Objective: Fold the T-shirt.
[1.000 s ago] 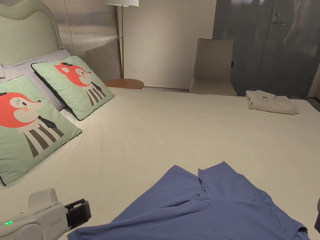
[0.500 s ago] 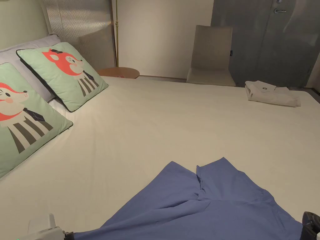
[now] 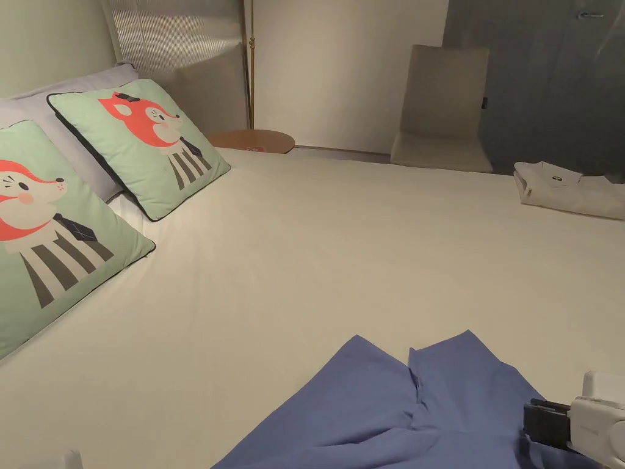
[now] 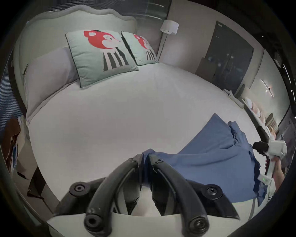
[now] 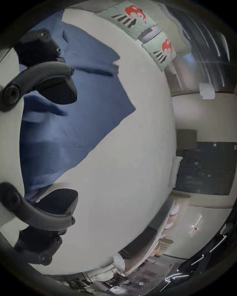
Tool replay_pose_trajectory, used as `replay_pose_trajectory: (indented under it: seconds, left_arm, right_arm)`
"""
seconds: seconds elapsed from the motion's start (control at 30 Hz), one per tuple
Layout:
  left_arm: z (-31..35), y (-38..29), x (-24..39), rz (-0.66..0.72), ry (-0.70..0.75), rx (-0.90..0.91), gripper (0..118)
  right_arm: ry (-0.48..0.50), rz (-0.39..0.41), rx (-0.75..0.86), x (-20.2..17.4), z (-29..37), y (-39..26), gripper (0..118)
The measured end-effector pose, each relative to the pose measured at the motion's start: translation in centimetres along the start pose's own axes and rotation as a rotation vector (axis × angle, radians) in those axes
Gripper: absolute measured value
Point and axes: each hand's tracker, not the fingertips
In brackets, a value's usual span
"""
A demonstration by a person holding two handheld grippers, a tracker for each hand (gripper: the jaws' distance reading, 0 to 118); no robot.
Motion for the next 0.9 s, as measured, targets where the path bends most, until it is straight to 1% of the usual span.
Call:
replay_pose_trajectory:
  seconds: [0.03,0.1,0.13,0.17,0.2,0.23,0.27,0.3,0.33,0.37,0.4,0.47,0.5,0.53,0.63,0.73,0.8,0.9]
  left_arm:
    - [0.0,0.1,0.1,-0.002,-0.003,0.000,5]
    - [-0.1,0.3,0.2,-0.004,-0.008,-0.003,5]
    - [-0.2,0.5,0.3,-0.007,-0.007,-0.003,5]
    - [-0.2,0.5,0.4,-0.012,-0.003,-0.004,5]
    - [-0.3,0.5,0.5,-0.018,0.002,-0.002,5]
    - [-0.3,0.5,0.5,-0.022,0.003,-0.001,5]
    - [-0.5,0.6,0.6,-0.024,0.003,0.000,5]
    - [-0.5,0.6,0.7,-0.026,0.003,-0.001,5]
    - [-0.5,0.6,0.9,-0.028,0.001,-0.002,5]
    - [-0.4,0.6,1.0,-0.031,0.000,-0.001,5]
    - [-0.3,0.7,1.2,-0.035,-0.004,0.002,5]
    - [0.4,0.9,1.4,-0.036,-0.017,0.018,5]
    - [0.9,1.1,1.6,-0.035,-0.025,0.032,5]
    - [1.4,1.3,1.7,-0.034,-0.031,0.048,5]
    - [3.2,2.1,1.9,-0.023,-0.061,0.097,5]
    - [5.2,2.7,2.2,-0.011,-0.099,0.147,5]
    - [6.6,3.1,2.6,-0.018,-0.121,0.191,5]
    - [9.2,3.5,3.1,-0.022,-0.167,0.250,5]
  right_arm:
    - [-0.009,-0.013,-0.028,0.2,-0.8,0.3,106]
    - [-0.019,-0.038,-0.050,0.4,-2.3,0.6,95]
    - [-0.019,-0.057,-0.070,0.7,-2.8,0.6,87]
    - [-0.015,-0.073,-0.088,0.8,-3.1,0.5,83]
    - [-0.002,-0.066,-0.071,0.9,-2.7,0.3,79]
    - [0.003,-0.050,-0.051,0.9,-2.1,0.2,67]
    - [0.034,-0.019,-0.026,0.9,-1.4,0.2,27]
    - [0.037,-0.001,0.000,0.7,-0.7,0.0,4]
    - [-0.004,0.019,0.018,0.7,0.2,-0.1,3]
    - [-0.009,0.007,0.050,0.9,1.3,-0.4,3]
    - [0.044,-0.004,0.091,1.3,2.6,-0.6,3]
    - [0.031,-0.008,0.163,1.5,5.2,-0.9,3]
    - [0.067,-0.020,0.205,1.9,7.1,-1.1,3]
    - [0.081,-0.030,0.246,2.1,9.0,-1.2,3]
    - [0.098,-0.027,0.374,2.6,14.7,-2.0,3]
    - [0.094,-0.027,0.481,3.2,20.0,-3.0,3]
    - [0.088,-0.046,0.550,3.7,23.5,-4.0,3]
    - [0.050,-0.051,0.641,4.5,28.1,-5.4,3]
